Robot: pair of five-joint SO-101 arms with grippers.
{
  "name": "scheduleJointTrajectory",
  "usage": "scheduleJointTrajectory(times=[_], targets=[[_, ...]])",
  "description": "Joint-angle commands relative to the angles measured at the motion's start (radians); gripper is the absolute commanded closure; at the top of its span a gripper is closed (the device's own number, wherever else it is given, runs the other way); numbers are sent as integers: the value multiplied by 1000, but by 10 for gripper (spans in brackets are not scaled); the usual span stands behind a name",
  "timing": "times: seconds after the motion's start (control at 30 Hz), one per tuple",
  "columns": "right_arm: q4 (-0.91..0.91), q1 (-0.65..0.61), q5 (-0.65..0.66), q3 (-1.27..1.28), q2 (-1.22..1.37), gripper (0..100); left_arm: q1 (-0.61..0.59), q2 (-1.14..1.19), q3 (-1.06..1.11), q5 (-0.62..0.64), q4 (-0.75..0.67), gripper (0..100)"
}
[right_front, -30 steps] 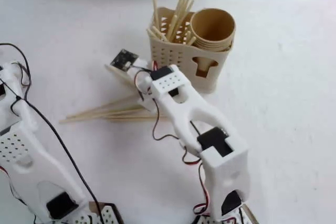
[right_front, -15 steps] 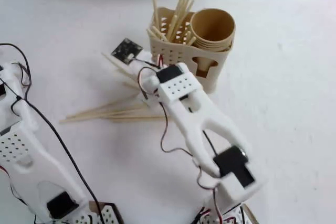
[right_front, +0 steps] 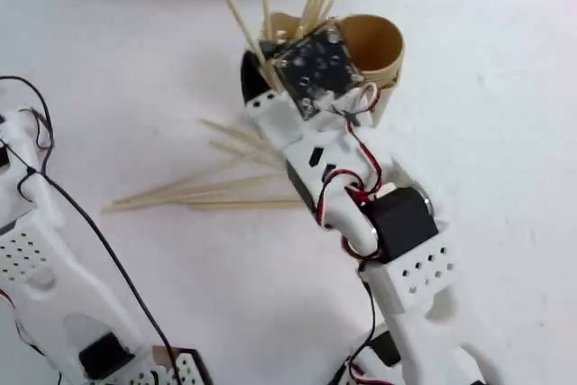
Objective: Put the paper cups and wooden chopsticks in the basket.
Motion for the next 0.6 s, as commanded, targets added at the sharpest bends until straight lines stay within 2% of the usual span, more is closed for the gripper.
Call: scheduleJointTrajectory(times=[0.0,0.23,0.57], targets=[[-206,48,-23,-6,36,981,8,128,-12,-9,-32,921],[-446,154,-21,-12,236,981,8,174,-74,-9,-26,921],[-542,185,-15,-6,367,981,10,177,-74,-9,-28,921]])
